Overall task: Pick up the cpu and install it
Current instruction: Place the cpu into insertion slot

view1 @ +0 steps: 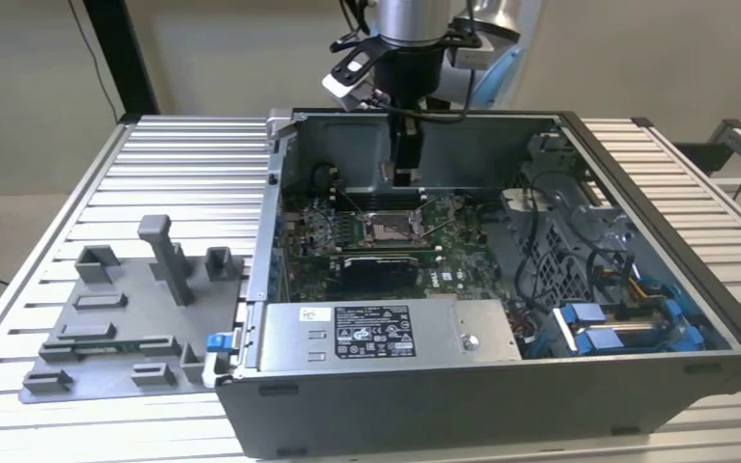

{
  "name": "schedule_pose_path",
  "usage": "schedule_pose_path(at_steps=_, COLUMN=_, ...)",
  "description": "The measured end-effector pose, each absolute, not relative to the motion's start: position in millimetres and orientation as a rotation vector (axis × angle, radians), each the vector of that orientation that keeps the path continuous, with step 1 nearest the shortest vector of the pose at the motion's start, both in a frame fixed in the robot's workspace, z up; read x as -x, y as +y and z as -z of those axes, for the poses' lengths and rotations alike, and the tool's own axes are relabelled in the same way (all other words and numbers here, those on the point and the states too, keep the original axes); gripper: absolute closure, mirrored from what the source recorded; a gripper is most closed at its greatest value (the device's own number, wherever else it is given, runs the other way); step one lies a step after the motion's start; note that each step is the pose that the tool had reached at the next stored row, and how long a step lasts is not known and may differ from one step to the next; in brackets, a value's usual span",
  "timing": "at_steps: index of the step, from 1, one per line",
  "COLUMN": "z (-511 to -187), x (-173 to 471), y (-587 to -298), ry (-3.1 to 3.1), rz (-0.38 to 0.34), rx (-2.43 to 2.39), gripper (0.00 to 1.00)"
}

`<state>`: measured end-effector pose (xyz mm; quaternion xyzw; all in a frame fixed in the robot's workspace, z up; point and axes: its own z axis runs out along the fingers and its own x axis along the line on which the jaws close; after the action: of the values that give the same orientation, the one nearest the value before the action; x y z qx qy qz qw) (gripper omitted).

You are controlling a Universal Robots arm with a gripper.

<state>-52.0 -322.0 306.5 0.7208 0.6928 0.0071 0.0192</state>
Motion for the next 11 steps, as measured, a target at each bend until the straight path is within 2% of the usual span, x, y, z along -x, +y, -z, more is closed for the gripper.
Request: schedule_pose_path(at_steps=11, z=-291.5, x=52.0, y=-310.7, ry=2.140, rz=-0.022, rx=-2.247, gripper=1.00)
